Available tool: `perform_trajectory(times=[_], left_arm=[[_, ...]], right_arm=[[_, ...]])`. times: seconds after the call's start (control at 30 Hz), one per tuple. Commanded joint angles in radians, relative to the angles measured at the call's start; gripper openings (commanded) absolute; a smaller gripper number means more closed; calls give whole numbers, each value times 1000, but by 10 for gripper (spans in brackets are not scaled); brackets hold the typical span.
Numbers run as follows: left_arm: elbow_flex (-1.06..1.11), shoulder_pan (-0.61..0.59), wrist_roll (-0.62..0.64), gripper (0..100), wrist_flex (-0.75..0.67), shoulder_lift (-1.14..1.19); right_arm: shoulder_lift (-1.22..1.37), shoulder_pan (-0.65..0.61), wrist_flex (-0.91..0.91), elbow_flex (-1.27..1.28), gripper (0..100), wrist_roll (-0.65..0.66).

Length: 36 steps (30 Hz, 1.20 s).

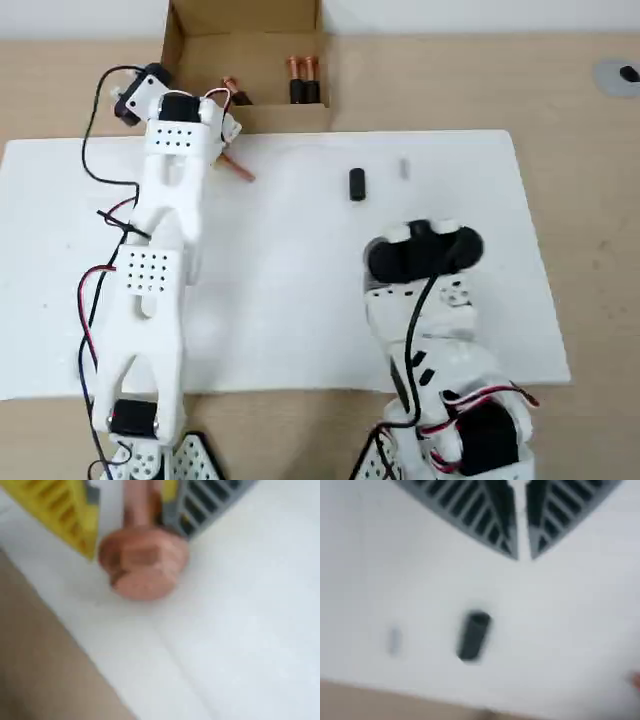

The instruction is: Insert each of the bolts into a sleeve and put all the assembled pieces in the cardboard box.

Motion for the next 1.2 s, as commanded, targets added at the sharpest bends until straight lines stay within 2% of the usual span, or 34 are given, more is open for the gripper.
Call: perform_trajectory(times=[0.0,0.27,0.5,0.63,0.8,0.87,1.03,1.17], left_arm=[[-11,18,14,107,64,-12],[-11,28,14,106,176,-12],[-9,21,12,105,176,-10],[-9,8,2,18,173,-7],[-12,12,-84,6,172,-10],[-77,17,-114,6,176,-15],[-359,112,-341,5,252,-68],[-354,230,-523,5,296,-193]], right_arm=[[7,-56,-126,-5,12,0],[7,-61,-345,199,12,-6],[5,-48,-353,228,10,-6],[5,-13,-361,240,10,-6],[5,24,-362,268,10,-6],[5,30,-362,278,10,-6],[5,28,-427,325,11,-6],[5,28,-503,367,11,-6]])
